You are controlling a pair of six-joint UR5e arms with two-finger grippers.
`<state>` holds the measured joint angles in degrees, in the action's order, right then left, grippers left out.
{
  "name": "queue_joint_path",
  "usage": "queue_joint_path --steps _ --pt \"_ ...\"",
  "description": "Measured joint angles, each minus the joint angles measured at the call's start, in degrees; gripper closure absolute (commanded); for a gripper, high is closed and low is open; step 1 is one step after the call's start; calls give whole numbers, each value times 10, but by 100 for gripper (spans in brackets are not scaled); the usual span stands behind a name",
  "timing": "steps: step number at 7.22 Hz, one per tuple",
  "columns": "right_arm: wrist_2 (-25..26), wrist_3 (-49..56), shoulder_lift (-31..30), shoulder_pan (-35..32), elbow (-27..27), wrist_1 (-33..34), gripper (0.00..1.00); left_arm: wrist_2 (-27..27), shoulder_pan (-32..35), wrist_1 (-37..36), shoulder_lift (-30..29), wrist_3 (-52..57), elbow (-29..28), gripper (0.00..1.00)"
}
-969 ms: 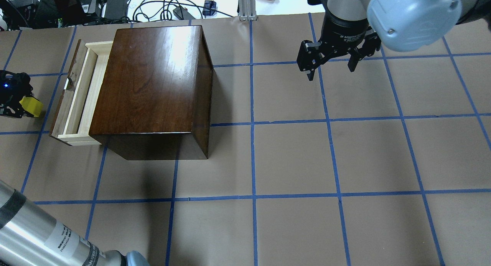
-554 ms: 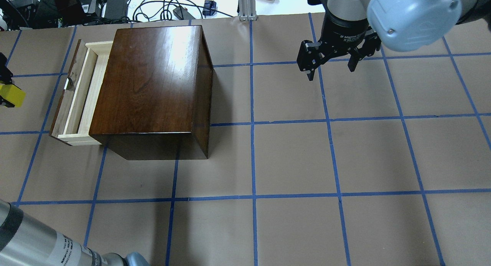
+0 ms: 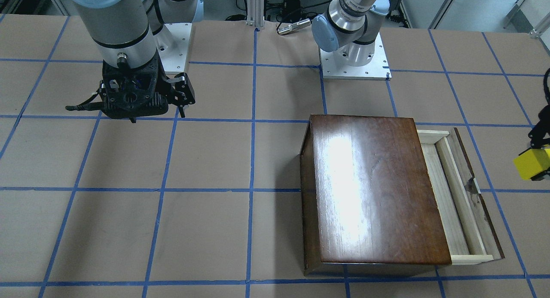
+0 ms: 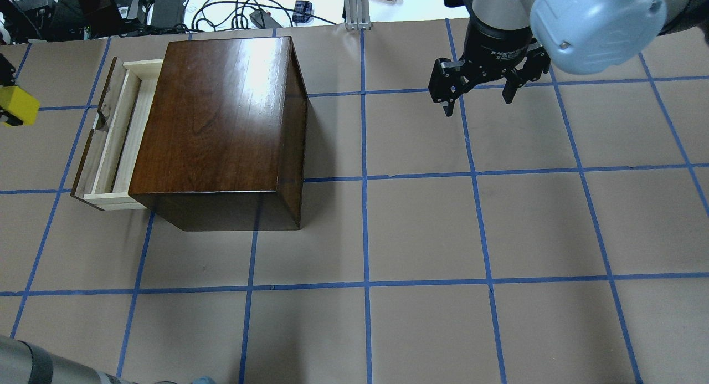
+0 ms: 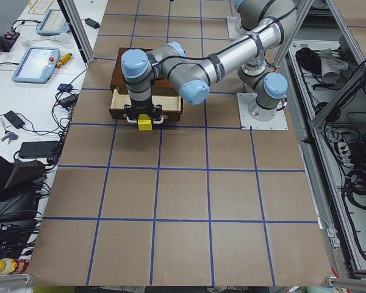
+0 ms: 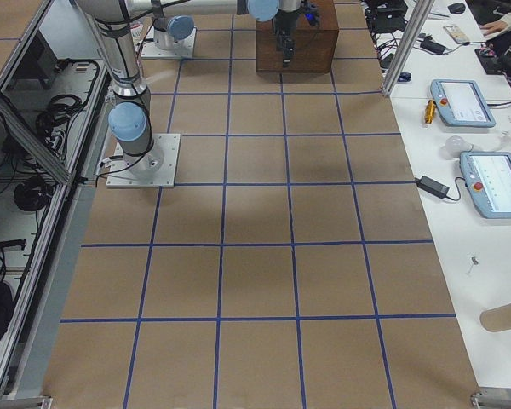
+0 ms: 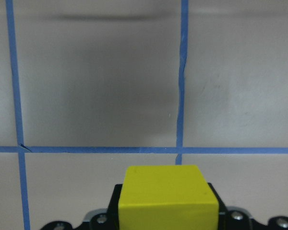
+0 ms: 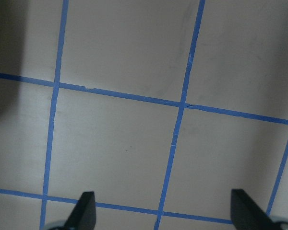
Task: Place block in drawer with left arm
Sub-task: 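Lift the yellow cube and carry it over the open drawer, then open the left gripper to drop the cube in the drawer, raise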
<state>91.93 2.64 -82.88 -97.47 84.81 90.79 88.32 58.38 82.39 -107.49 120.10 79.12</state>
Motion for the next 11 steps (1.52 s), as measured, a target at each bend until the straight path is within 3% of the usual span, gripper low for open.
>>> queue_joint_path --steps 2,5,6,7,9,11 --pt "0 0 0 0 0 0 0 -2 80 1 -1 -62 4 100" --pt "0 0 0 0 0 0 0 -1 117 -56 -20 -90 60 100" --pt "0 0 0 0 0 0 0 -1 118 -84 -22 -90 86 26" --pt "0 0 0 0 0 0 0 0 118 -96 -21 -91 99 0" --pt "0 0 0 0 0 0 0 4 118 -95 -13 -94 105 0" --pt "0 0 0 0 0 0 0 3 120 -36 14 -114 79 0"
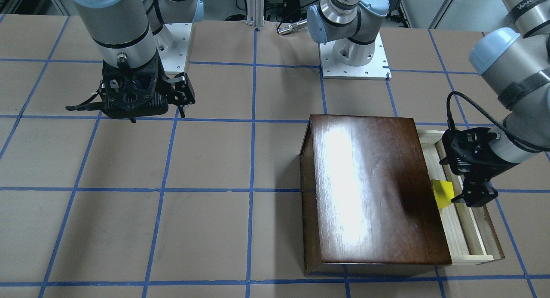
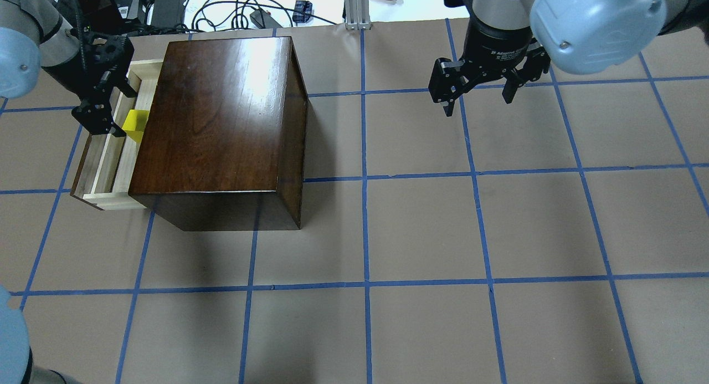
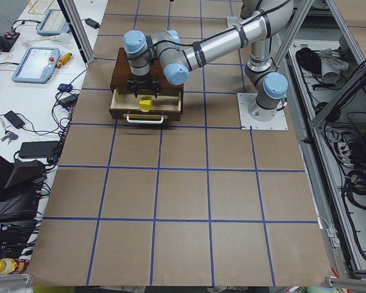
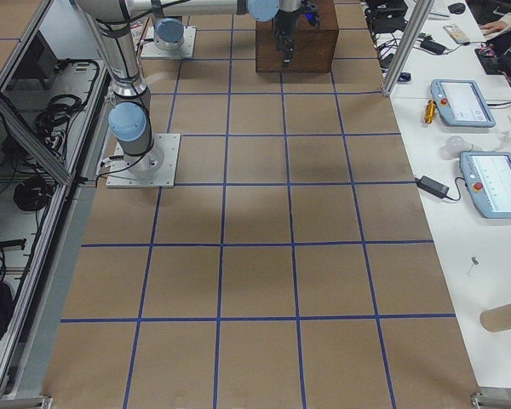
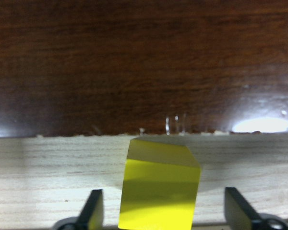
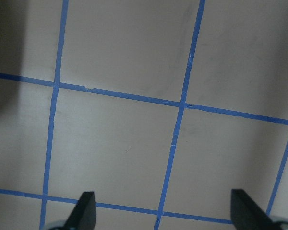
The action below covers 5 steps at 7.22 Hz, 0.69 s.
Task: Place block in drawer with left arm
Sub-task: 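Open the left gripper to drop the cube in the drawer, raise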
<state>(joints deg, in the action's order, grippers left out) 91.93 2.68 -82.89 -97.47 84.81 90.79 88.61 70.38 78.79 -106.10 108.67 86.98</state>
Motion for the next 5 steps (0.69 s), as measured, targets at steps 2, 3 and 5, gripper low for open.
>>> queue_joint_path --steps 2,3,5 --pt "0 0 0 0 0 0 0 1 6 122 50 -80 -55 0" --pt "0 0 0 0 0 0 0 2 12 167 75 -146 -67 0" --pt "0 0 0 0 0 0 0 5 44 216 113 -323 -66 0"
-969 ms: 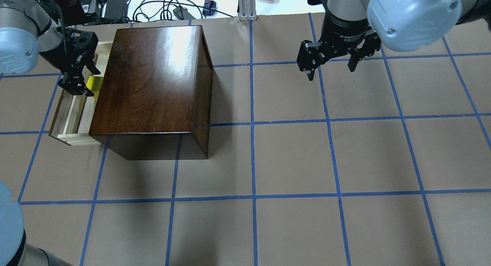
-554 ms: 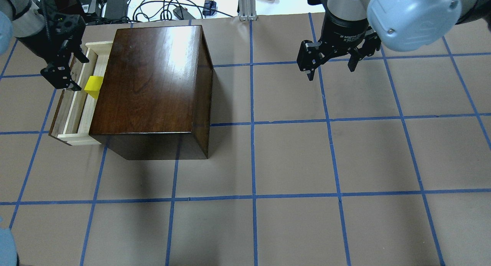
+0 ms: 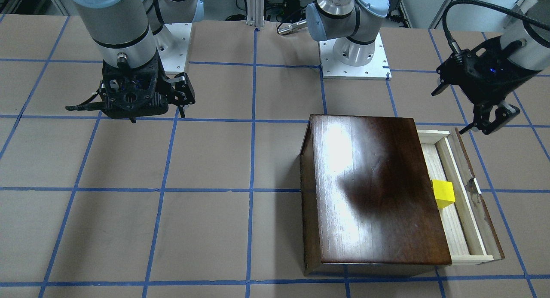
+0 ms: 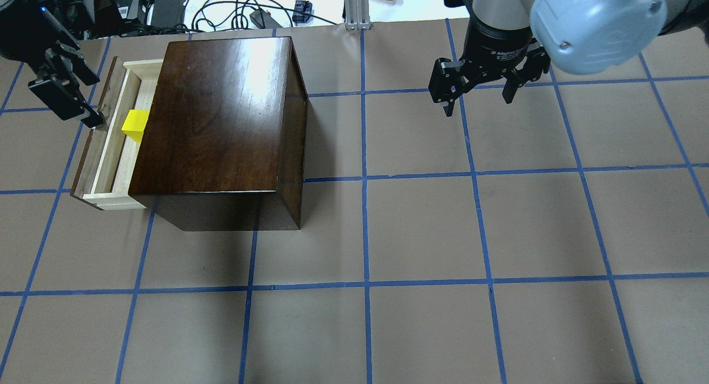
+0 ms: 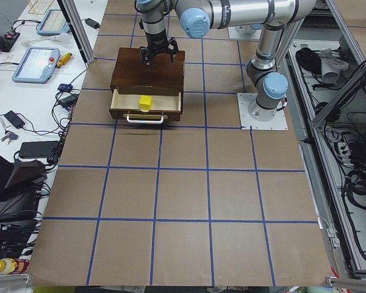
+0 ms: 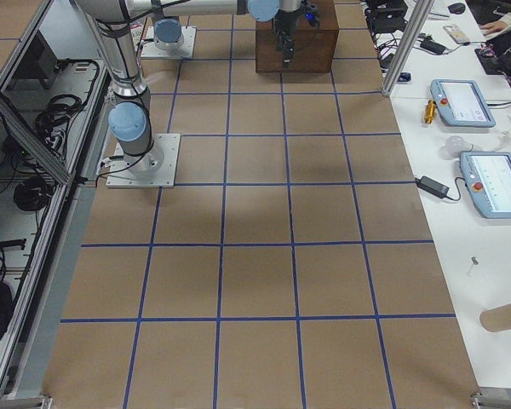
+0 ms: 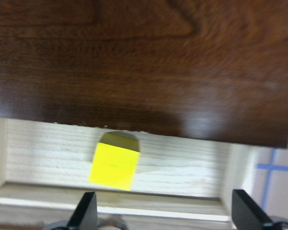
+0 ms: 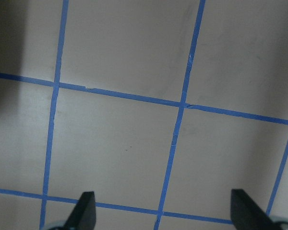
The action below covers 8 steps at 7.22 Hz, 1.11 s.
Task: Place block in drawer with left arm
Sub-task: 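Open the left gripper to drop the cube in the drawer, raise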
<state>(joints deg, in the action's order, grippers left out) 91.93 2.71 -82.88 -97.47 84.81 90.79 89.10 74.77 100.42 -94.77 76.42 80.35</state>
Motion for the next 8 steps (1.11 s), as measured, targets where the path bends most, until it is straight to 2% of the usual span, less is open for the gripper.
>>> queue_joint_path --steps 3,6,8 --pt "0 0 0 0 0 0 0 0 33 -25 22 -364 11 0" --pt "0 0 0 0 0 0 0 -1 76 -74 25 -626 30 0" --pt "0 0 0 0 0 0 0 -1 124 -95 29 -731 45 0"
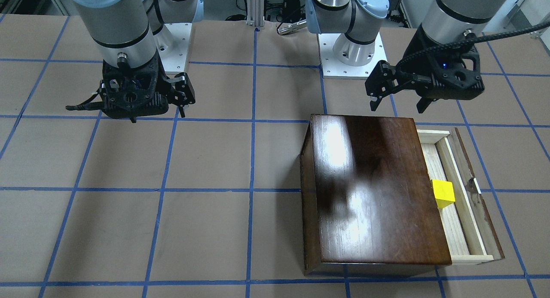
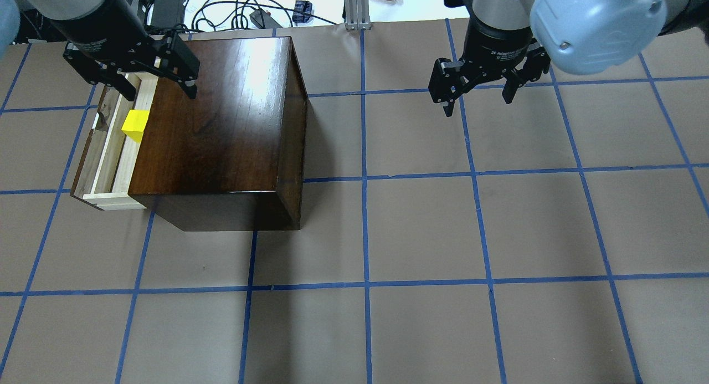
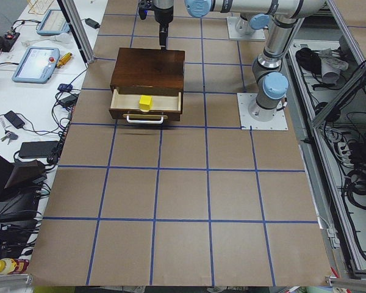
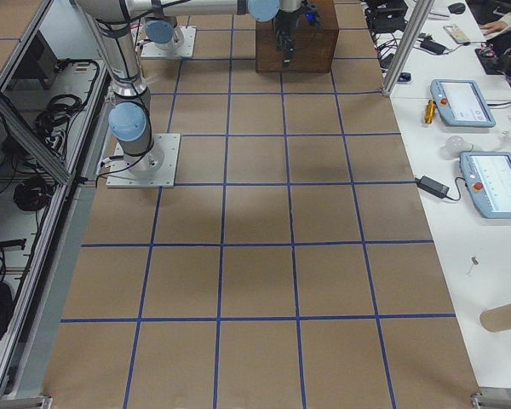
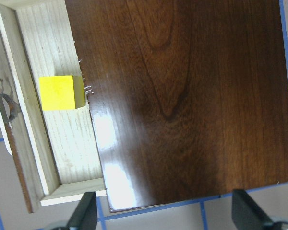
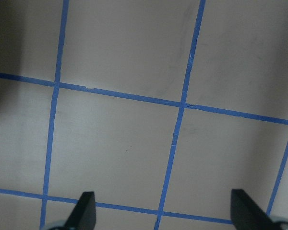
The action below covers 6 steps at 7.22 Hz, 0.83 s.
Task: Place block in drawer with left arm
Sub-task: 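Open the left gripper to drop the cube in the drawer, raise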
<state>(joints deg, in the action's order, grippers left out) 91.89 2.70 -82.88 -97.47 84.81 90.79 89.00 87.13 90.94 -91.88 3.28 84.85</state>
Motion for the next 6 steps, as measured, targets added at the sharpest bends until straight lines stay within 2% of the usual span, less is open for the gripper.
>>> queue_joint_path --steps 6 --pt "0 0 0 0 0 0 0 0 22 -5 24 -20 41 0"
